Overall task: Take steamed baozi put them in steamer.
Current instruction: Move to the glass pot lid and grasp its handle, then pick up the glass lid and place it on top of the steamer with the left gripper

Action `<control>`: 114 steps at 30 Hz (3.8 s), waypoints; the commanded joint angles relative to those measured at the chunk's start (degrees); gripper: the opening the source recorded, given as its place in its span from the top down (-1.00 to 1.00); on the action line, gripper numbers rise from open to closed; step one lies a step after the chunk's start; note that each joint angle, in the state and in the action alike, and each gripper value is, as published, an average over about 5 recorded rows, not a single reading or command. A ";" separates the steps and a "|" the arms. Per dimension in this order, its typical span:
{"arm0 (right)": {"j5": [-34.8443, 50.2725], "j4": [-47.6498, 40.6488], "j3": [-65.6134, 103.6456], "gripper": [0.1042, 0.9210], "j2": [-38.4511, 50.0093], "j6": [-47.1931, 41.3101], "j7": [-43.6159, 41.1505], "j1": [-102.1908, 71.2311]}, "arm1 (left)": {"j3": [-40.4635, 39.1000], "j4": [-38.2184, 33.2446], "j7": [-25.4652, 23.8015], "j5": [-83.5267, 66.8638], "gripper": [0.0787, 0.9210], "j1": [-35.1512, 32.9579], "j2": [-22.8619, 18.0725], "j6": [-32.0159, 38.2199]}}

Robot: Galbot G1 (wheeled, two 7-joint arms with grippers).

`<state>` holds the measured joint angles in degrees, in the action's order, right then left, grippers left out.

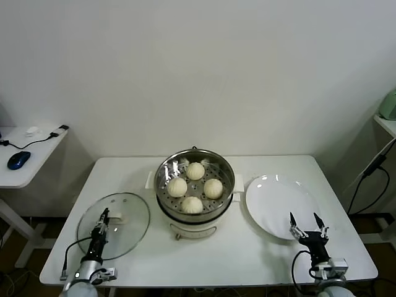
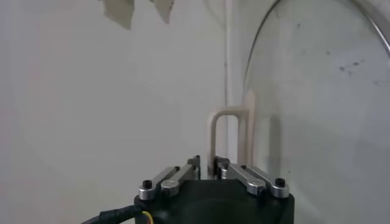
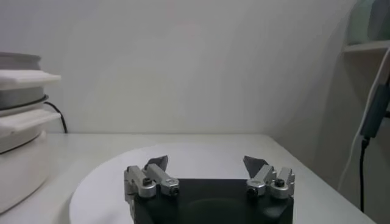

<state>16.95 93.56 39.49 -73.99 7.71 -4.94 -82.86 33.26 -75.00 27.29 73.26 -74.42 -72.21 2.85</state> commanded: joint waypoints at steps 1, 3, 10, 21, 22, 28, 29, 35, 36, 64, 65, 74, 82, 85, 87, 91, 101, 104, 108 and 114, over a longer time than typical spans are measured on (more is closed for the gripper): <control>0.04 0.14 0.02 -0.76 0.11 -0.17 0.11 0.51 | -0.17 1.32 0.36 0.54 0.68 0.50 0.32 0.02; 0.08 0.30 0.07 -0.76 0.33 -0.27 0.15 0.69 | -0.10 1.10 0.35 0.41 0.79 0.59 0.17 0.11; -0.97 0.82 0.22 -0.76 0.85 -1.73 2.17 1.29 | 0.93 -5.45 -2.66 -2.55 0.86 -1.66 0.49 -0.52; -2.22 3.69 -1.60 -0.76 1.95 -5.23 3.40 0.33 | 6.47 -37.05 -24.67 -21.16 0.86 -9.15 11.81 -17.13; -2.16 3.95 -1.84 -0.76 2.09 -5.37 3.22 0.05 | 6.76 -39.17 -26.13 -21.28 0.86 -9.00 12.76 -18.73; -2.03 4.07 -2.64 -0.76 2.83 -3.43 2.17 -0.65 | 0.40 -47.30 -32.91 -18.15 0.86 -2.96 15.77 -29.78; -2.02 4.00 -2.69 -0.76 2.92 -2.48 2.30 -0.65 | -1.95 -47.97 -33.87 -17.11 0.86 -1.33 15.81 -31.68; -1.39 4.35 -2.60 -0.76 3.18 0.39 3.64 -0.22 | -21.32 -49.23 -40.35 -6.39 0.86 10.26 11.95 -42.46; -1.23 4.32 -2.55 -0.76 3.23 0.55 3.69 -0.12 | -24.25 -48.74 -41.40 -4.15 0.86 12.06 10.59 -43.43; 0.08 2.07 -1.66 -0.76 2.35 3.57 4.85 -0.96 | -43.79 -29.78 -42.28 15.79 0.86 18.58 -15.54 -47.42; 0.10 2.07 -1.58 -0.76 2.29 3.64 4.92 -0.98 | -43.37 -29.27 -41.83 15.26 0.86 18.71 -15.39 -47.40; 0.05 2.07 -1.51 -0.76 1.56 3.96 5.39 -0.95 | -40.35 -26.51 -39.57 14.25 0.86 19.04 -13.26 -46.08; -0.04 1.53 -1.70 -0.76 1.13 4.02 5.54 -0.34 | -38.52 -24.81 -38.34 14.33 0.86 18.56 -12.15 -45.03; -0.18 1.34 -1.79 -0.76 0.96 4.04 5.59 -0.02 | -37.90 -24.24 -37.71 14.19 0.86 18.30 -12.11 -44.72; -0.32 1.32 -1.90 -0.76 0.84 4.04 5.61 0.10 | -37.72 -24.07 -37.53 14.07 0.86 18.05 -12.08 -44.60; -0.55 1.30 -2.10 -0.76 0.72 4.06 5.62 0.27 | -37.69 -23.88 -37.21 13.89 0.86 17.62 -12.25 -44.32; -0.42 1.92 -2.50 -0.76 1.01 3.20 5.29 0.45 | -38.44 -25.32 -36.77 12.66 0.35 17.78 -11.51 -43.69; -0.48 2.03 -2.65 -0.76 1.04 2.89 5.29 0.49 | -39.37 -27.65 -37.04 9.87 0.15 18.25 -10.89 -44.04; -0.91 1.96 -2.80 -0.76 1.12 2.43 5.30 0.56 | -40.94 -31.76 -39.08 6.38 -0.12 18.25 -9.22 -44.95; -1.23 2.73 -2.78 -0.76 0.74 2.46 4.94 -0.36 | -42.48 -39.51 -40.02 1.16 -0.53 15.86 -5.46 -44.37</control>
<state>16.10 95.56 36.63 -72.96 10.24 0.39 -82.50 -6.85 -112.73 -9.40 74.22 -60.41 -77.51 -38.63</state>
